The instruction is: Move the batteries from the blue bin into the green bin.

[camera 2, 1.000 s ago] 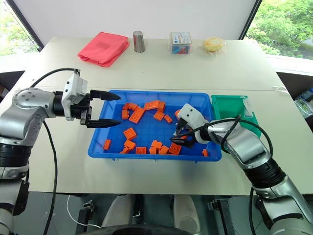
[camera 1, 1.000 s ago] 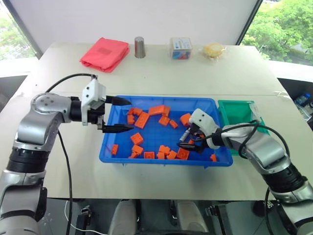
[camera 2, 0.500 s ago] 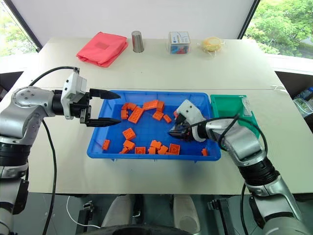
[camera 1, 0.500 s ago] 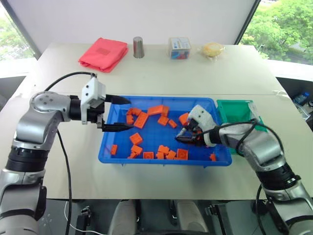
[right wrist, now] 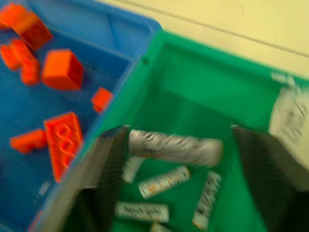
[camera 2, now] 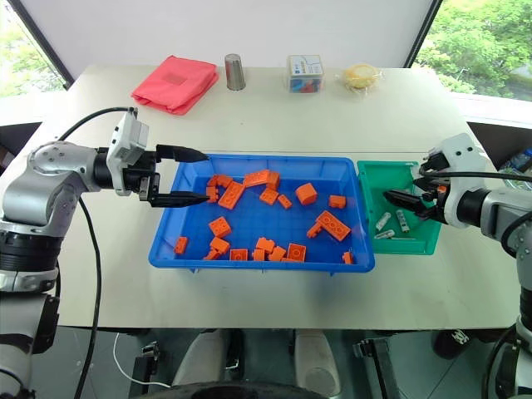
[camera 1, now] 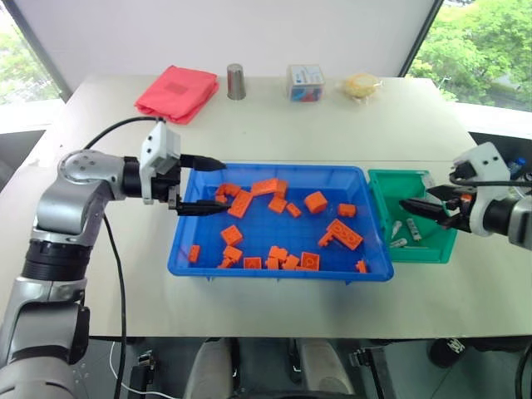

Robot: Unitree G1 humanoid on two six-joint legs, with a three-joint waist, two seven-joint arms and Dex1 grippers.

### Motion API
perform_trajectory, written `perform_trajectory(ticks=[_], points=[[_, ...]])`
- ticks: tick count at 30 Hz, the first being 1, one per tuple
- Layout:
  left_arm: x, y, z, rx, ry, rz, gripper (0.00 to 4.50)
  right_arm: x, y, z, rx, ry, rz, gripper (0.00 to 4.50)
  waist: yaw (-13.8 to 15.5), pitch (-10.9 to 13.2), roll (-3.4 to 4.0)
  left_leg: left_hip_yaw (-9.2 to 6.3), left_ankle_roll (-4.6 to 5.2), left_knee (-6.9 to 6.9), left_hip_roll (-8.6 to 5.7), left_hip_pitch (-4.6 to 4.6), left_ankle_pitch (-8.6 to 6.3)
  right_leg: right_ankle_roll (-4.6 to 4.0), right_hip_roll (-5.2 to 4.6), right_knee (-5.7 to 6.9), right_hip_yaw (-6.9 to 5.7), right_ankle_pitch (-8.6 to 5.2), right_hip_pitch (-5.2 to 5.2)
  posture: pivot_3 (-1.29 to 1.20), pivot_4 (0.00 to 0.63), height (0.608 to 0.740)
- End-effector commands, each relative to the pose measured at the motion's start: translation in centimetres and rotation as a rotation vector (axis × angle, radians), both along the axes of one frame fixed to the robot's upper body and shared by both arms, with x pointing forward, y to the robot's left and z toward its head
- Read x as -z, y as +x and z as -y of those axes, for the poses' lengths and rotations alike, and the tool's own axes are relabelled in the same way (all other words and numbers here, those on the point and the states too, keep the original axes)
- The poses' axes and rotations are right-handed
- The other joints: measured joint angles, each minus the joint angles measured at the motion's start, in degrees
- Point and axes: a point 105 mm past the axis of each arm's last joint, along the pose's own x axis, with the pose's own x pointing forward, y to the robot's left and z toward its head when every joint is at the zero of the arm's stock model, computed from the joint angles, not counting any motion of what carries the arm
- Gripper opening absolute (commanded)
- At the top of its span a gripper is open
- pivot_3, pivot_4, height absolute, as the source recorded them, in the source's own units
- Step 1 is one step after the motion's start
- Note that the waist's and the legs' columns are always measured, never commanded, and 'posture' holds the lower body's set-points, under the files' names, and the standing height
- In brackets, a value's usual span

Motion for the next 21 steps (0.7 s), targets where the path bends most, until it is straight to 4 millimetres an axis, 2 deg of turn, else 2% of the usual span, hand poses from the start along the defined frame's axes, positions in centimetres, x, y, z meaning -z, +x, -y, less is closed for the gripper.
perform_trajectory(ticks=[1,3,5,6,8,12,18,21], points=[[-1.1,0.0,-0.2,0.006,-0.023,0.029,4.5,-2.1,0.0,-0.4,-0.096,-0.089,0.12,4.48,-0.1,0.0,0.0,0.0,0.0,-0.01,0.0,0.0,0.0,0.05,0.01,0.0,0.0,0.02,-0.01,0.0,0.15,0.736],[-1.3,0.1,-0.5,-0.003,-0.031,0.024,4.5,-2.8,-0.8,-0.7,-0.239,-0.163,0.185,4.48,0.2,0.0,0.01,0.0,0.0,-0.04,-0.01,-0.03,0.0,0.24,0.04,0.0,-0.01,0.06,-0.03,0.0,0.15,0.736],[-1.6,0.2,-1.0,-0.015,-0.042,0.013,4.5,-3.3,-2.2,-0.1,-0.386,-0.193,0.199,4.48,0.5,0.0,0.01,0.02,0.01,-0.04,0.0,-0.05,0.0,0.27,0.07,-0.02,-0.03,0.04,-0.01,0.0,0.15,0.736],[-1.8,0.2,-1.4,-0.022,-0.045,0.004,4.5,-3.3,-2.5,1.4,-0.406,-0.217,0.183,4.48,0.6,0.0,0.0,0.03,0.0,-0.05,-0.02,-0.08,0.0,0.33,0.06,-0.03,-0.06,0.01,0.01,0.0,0.15,0.736],[-2.0,0.4,-2.3,-0.043,-0.037,-0.004,4.5,-3.3,-2.7,4.8,-0.383,-0.278,0.147,4.48,0.4,0.0,0.0,0.07,0.0,-0.01,-0.04,-0.06,-0.01,0.34,-0.01,-0.08,-0.08,0.0,0.09,0.0,0.15,0.736],[-2.1,0.5,-4.1,-0.08,-0.011,-0.016,4.5,-3.1,-4.2,9.0,-0.388,-0.254,0.065,4.48,0.2,0.0,0.0,0.16,0.0,0.05,-0.05,0.11,-0.01,0.12,-0.09,-0.2,-0.04,-0.11,0.31,0.0,0.15,0.736],[-1.4,0.1,-7.2,-0.131,0.066,-0.052,4.5,-3.3,-5.4,12.2,-0.355,-0.231,0.027,4.48,-0.3,0.0,0.04,0.15,0.0,-0.03,-0.02,0.18,0.0,0.12,-0.02,-0.05,-0.04,-0.11,0.23,0.0,0.15,0.736],[-1.8,0.1,-7.9,-0.141,0.068,-0.046,4.5,-3.0,-5.3,12.5,-0.358,-0.231,0.02,4.48,-0.3,0.0,0.06,0.16,0.0,-0.04,0.0,0.18,-0.01,0.11,-0.02,-0.04,-0.04,-0.12,0.21,0.0,0.15,0.736]])
